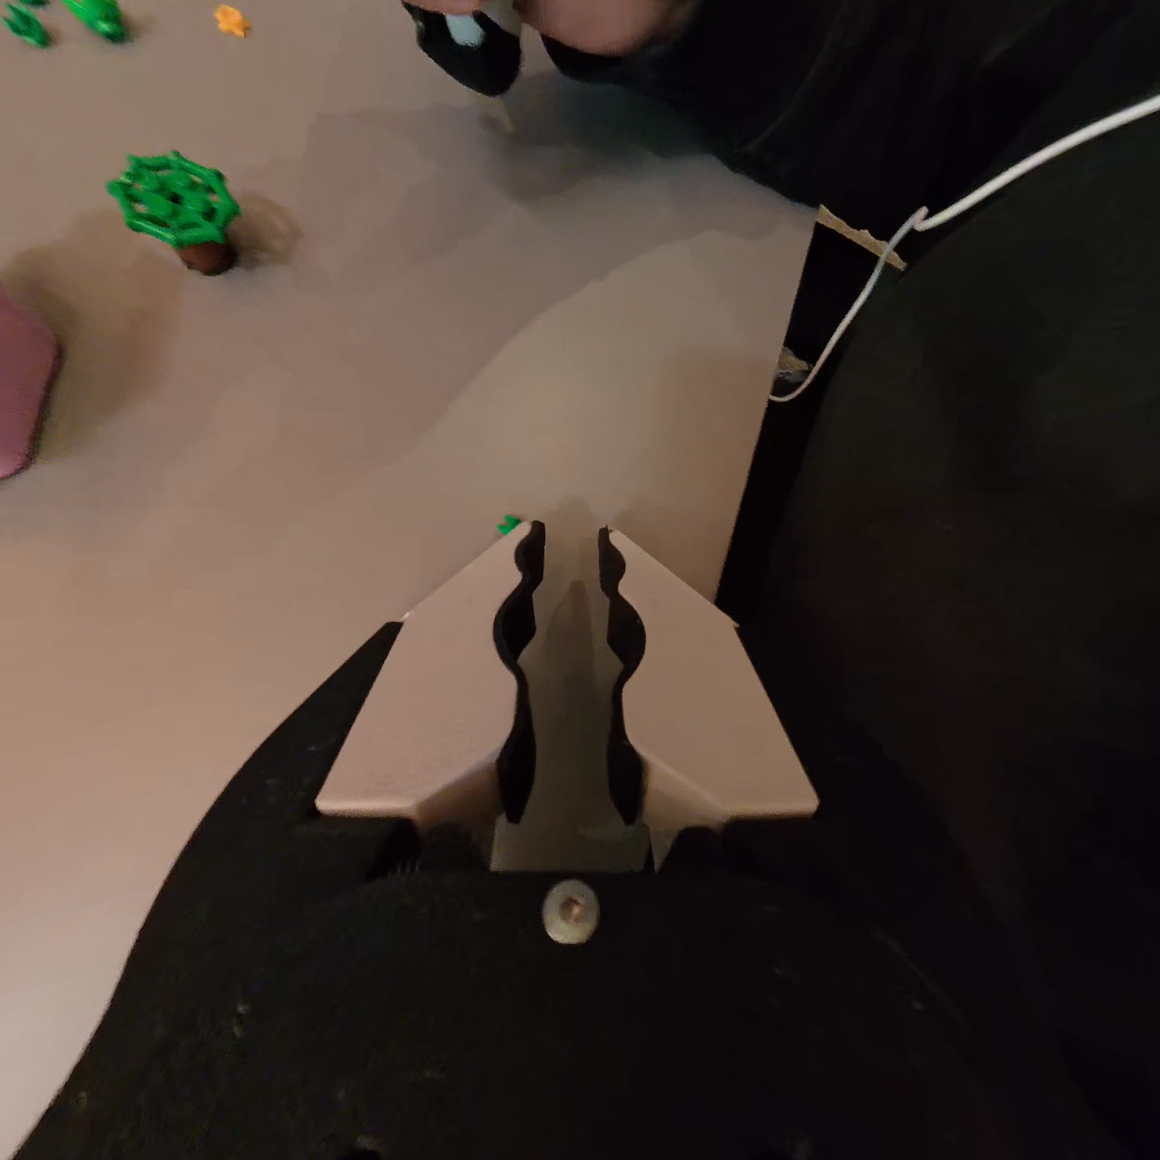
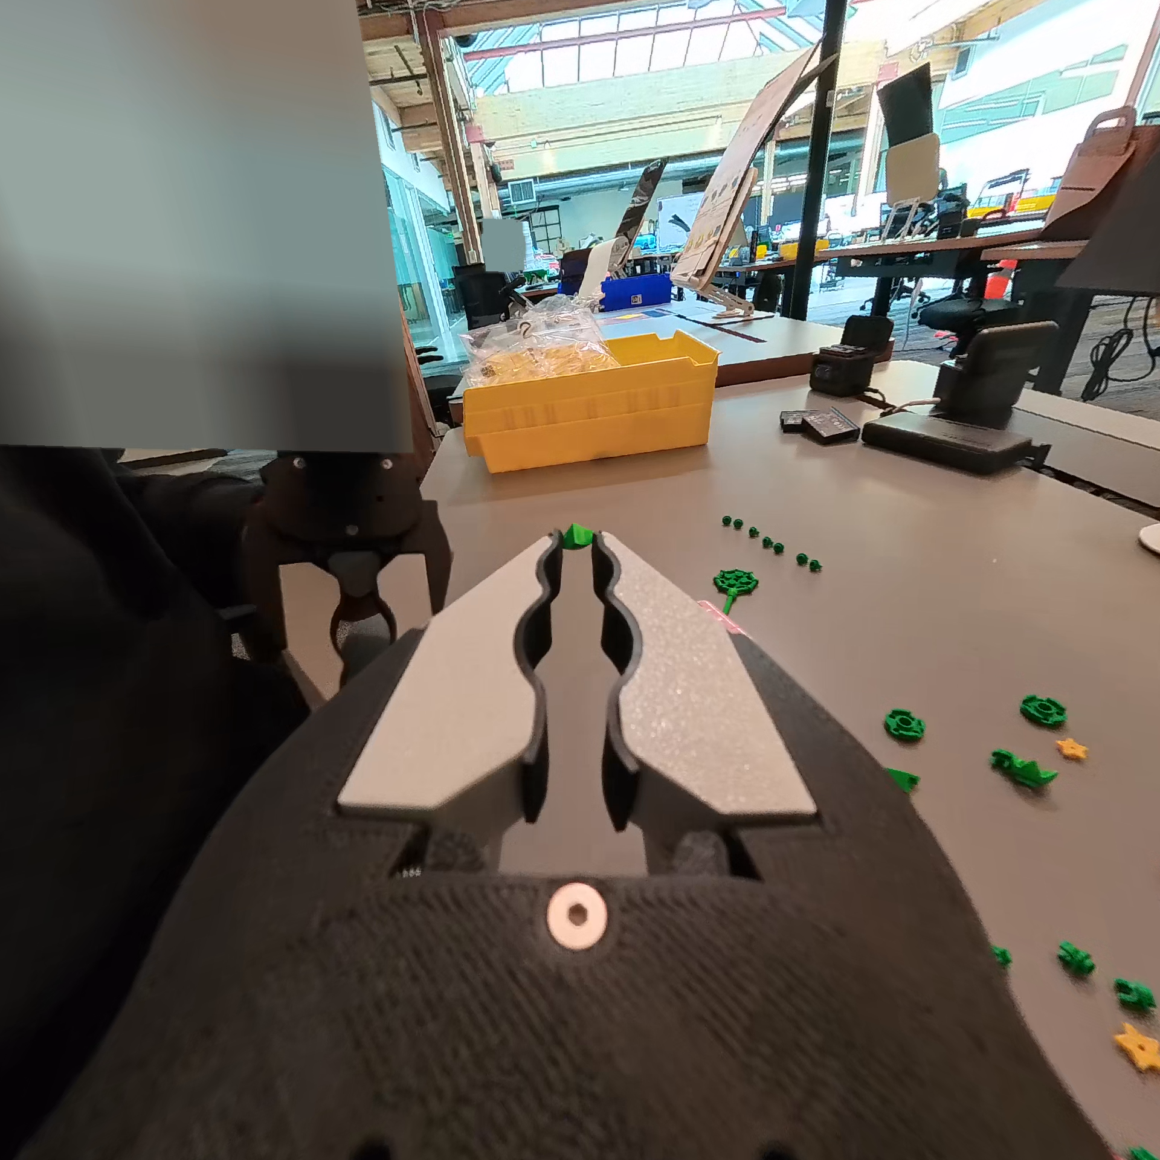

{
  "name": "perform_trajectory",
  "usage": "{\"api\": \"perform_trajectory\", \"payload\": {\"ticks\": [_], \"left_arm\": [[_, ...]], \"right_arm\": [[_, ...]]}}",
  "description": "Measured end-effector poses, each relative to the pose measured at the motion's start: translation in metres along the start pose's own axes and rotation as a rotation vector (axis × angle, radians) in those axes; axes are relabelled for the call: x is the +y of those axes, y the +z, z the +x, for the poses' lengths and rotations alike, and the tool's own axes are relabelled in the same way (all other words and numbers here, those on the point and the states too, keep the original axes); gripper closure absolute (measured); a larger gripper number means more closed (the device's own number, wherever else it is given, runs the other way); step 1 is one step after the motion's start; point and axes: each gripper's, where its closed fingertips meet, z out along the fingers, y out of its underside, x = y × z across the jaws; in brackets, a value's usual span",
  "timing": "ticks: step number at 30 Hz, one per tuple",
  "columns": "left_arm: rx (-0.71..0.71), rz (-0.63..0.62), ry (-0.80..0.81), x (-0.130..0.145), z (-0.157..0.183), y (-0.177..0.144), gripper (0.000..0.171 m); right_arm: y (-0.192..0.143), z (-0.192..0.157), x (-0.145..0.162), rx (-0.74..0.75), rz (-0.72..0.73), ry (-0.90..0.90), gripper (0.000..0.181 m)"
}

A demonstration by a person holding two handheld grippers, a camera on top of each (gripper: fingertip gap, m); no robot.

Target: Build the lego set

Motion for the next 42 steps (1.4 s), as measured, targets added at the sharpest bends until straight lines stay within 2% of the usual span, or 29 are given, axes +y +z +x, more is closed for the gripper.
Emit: {"api": "perform_trajectory", "payload": {"ticks": [5,16,20,25,30,39,42], "left_arm": [[-0.038,0.018,-0.043,0.0,-0.016,0.0,0.154],[0.08,0.011,-0.045,-0.004,0.014,0.015,0.155],[0.025,0.044,-0.033,-0.009,0.004,0.008,0.157],[-0.097,0.016,-0.011,0.002,-0.017,0.005,0.159],[-0.078,0.008,0.016,0.004,-0.013,0.014,0.158],[-0.063,0.011,0.06,0.001,-0.011,0.019,0.168],[-0.102,0.031,0.091,-0.003,-0.016,0.017,0.168]], "right_arm": [[0.0,0.0,0.0,0.001,0.0,0.002,0.174],[0.001,-0.002,0.0,-0.007,-0.002,-0.002,0.174],[0.0,-0.002,-0.001,-0.005,0.0,-0.005,0.174],[0.001,-0.003,0.0,-0.006,-0.002,-0.007,0.174],[0.001,-0.002,0.001,-0.006,-0.005,-0.004,0.174],[0.002,-0.003,0.001,-0.012,-0.009,-0.003,0.174],[0.002,-0.004,0.001,-0.014,-0.01,-0.001,0.174]]}}
